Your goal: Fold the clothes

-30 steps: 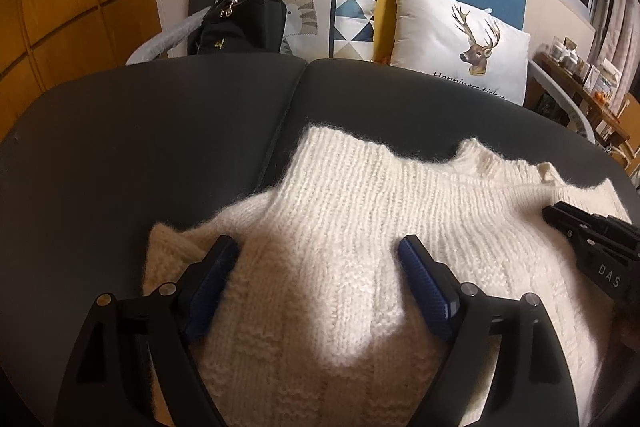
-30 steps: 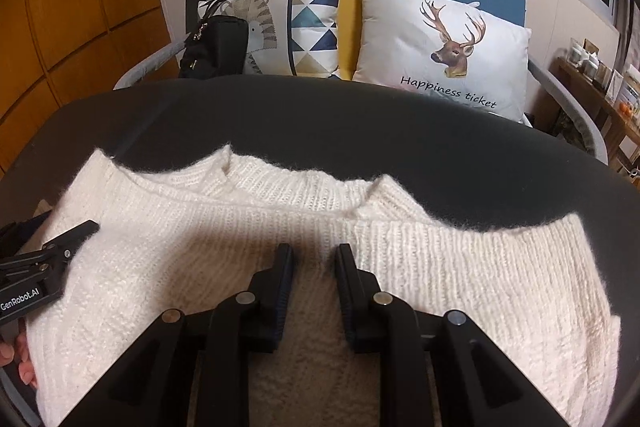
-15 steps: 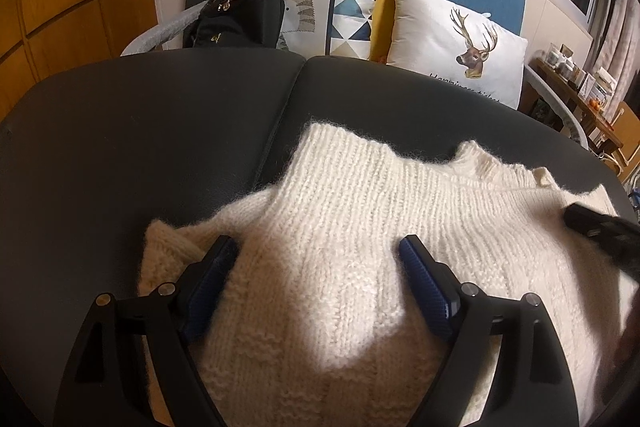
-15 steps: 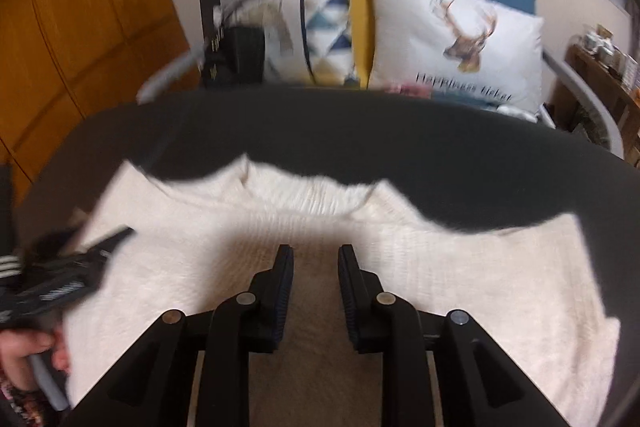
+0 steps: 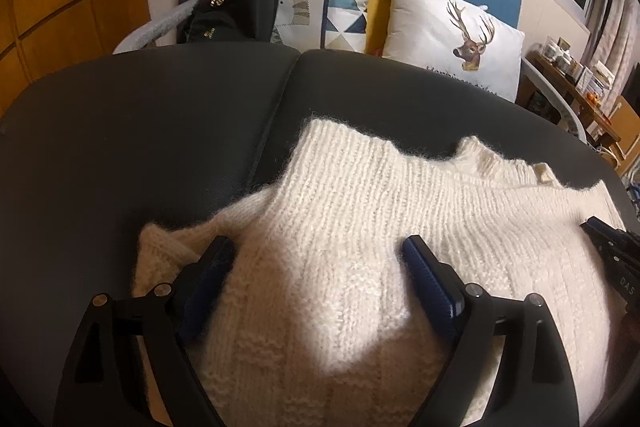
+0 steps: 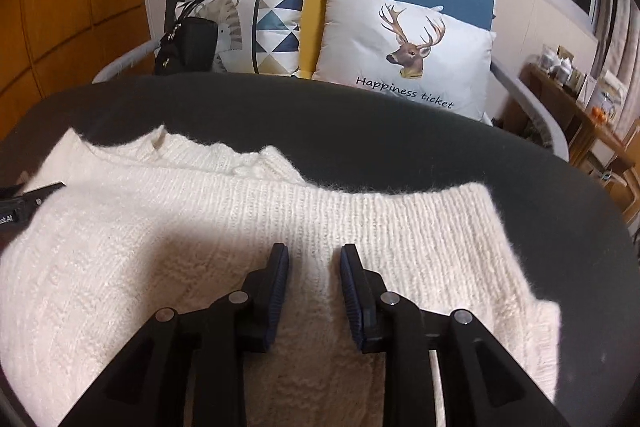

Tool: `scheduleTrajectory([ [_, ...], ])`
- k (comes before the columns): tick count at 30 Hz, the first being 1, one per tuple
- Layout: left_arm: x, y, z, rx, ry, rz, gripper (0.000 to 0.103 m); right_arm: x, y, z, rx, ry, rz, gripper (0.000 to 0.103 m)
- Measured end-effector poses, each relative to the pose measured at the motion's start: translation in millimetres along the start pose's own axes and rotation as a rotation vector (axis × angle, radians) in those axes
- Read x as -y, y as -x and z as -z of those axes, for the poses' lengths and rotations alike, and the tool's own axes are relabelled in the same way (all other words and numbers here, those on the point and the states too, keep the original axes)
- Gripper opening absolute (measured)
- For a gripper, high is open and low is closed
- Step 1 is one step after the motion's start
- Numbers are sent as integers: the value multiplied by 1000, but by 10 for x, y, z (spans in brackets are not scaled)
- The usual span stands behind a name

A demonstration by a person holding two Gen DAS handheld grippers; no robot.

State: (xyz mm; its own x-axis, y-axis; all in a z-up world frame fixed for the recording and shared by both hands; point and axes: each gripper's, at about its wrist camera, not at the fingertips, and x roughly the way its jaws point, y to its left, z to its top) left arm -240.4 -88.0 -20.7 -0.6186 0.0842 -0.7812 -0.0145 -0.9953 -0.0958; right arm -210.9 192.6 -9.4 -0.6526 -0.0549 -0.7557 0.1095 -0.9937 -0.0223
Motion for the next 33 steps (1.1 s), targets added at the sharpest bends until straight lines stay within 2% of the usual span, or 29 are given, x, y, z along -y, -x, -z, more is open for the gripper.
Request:
scheduleTrajectory([
  [3,4,-6,-25,-17,-3,2,90,34,-5,-1,1,-19,-28,27],
  [6,17,55,-117,-72,-11,-9,90,62,94,-2,0,-43,-75,28],
  [9,40,264,-134,-12,0,5,90,88,456,42,90,-65,-91,28],
  [11,116,286,-96,27,-47,-12,90,134,583,116,86,-87,-65,28],
  [15,216,157,16,37,-125,-60,90,249,426,342,-29,-72,59,28],
  [18,99,150,81,23,-75,-8,90,464,436,505,15,-163,-10,29],
  [20,18,183,152,18,-44,31,90,542,500,579,14,-216,-52,29],
  [26,75,400,462,22,-91,40,90,482,822,917,7,-178,-60,29],
  [31,104,627,645,-10,-101,37,90,574,1157,1208,13,-288,-108,28],
  [33,141,753,652,13,-63,43,90,564,1335,1222,61,-323,-101,29],
])
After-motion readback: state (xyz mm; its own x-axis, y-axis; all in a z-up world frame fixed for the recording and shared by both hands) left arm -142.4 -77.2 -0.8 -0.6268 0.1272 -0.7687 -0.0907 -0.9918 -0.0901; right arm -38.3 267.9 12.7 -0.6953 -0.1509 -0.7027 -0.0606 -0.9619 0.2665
